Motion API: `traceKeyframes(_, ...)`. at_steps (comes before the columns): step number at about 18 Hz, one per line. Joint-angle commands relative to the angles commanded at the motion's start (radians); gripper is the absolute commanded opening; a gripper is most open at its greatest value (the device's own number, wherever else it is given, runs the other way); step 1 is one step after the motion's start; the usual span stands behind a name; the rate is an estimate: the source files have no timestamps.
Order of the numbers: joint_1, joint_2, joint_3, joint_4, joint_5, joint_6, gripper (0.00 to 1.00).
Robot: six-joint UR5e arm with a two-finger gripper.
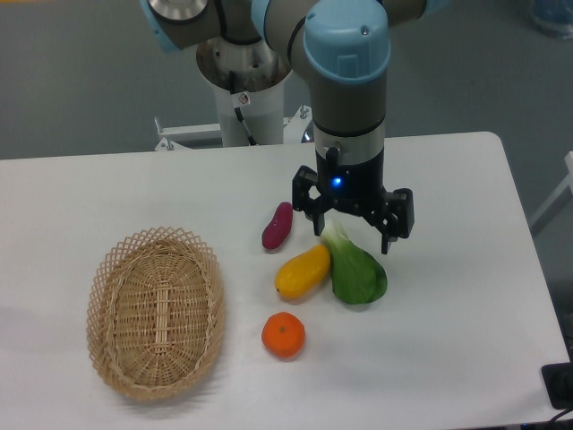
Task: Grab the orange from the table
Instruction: 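Lower the open gripper slightly above the yellow and green produce, then move the gripper over to the orange and descend around it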
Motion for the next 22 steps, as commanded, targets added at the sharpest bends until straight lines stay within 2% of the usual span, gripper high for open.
traceKeyframes(7, 0.011, 0.003, -0.009, 0.008, -0.025, -0.002, 1.00)
traceKeyframes(10, 0.011, 0.002, -0.049, 0.072, -0.025, -0.003, 1.00)
traceKeyframes(15, 0.006, -0.002, -0.066, 0.080, -0.025, -0.145, 1.00)
traceKeyframes(18, 0.002, -0.015, -0.067, 0.080, -0.023, -0.239, 1.00)
traceKeyframes(20, 0.000, -0.029, -0.071, 0.081, -0.023, -0.241, 1.00)
traceKeyframes(22, -0.012, -0.072, -0.072, 0.084, -0.064, -0.249, 1.00)
